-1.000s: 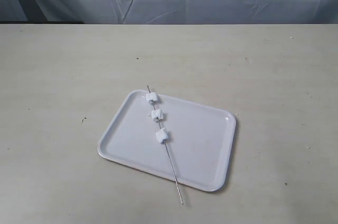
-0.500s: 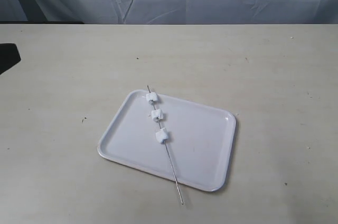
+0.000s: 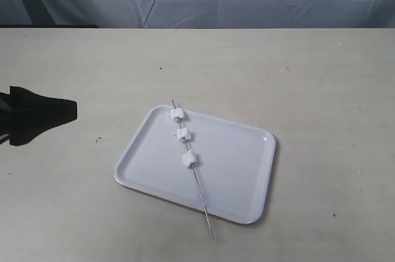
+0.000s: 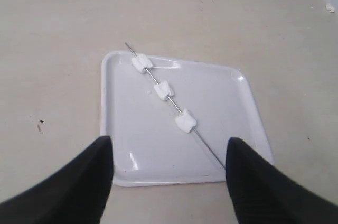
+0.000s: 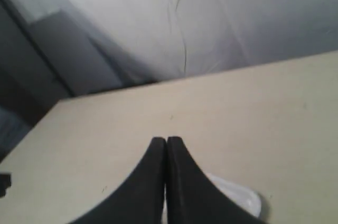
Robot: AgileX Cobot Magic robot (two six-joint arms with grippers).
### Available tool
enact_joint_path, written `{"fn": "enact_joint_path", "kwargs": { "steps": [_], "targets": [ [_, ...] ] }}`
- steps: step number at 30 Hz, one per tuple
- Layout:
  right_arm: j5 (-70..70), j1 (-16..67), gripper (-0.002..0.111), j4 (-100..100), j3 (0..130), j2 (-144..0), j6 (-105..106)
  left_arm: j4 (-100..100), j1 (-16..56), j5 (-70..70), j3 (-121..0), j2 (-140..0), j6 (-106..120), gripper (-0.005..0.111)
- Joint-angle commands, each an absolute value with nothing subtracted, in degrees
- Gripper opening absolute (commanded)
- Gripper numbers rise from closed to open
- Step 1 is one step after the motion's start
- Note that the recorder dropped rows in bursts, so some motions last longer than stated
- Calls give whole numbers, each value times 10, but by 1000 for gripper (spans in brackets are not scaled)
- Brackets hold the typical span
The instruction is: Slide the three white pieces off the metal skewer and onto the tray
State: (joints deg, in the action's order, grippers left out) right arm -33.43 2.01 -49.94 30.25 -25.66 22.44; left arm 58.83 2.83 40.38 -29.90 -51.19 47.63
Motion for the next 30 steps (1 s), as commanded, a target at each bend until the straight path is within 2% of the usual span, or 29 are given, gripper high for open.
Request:
{"fn": "enact_joint_path", "kwargs": {
  "steps": [1, 6, 8, 13, 19, 30],
  "targets": [
    [-507, 22, -1, -498, 422, -441, 262, 635, 29, 402, -301, -534, 519, 59],
    [-629, 38, 2, -498, 499, -629, 289, 650, 29, 384, -301, -534, 519, 59],
    [-643, 63, 13, -500, 509, -690, 289, 650, 29, 385, -301, -534, 519, 59],
    [-581, 136, 53, -497, 511, -801, 303, 649, 29, 403, -301, -534, 532, 59],
    [-494, 241, 47, -417, 536, -904, 299, 646, 29, 402, -301, -534, 553, 59],
    [-507, 406, 47, -149, 693, -1026, 62, 642, 29, 370, -301, -570, 581, 59]
  ]
}}
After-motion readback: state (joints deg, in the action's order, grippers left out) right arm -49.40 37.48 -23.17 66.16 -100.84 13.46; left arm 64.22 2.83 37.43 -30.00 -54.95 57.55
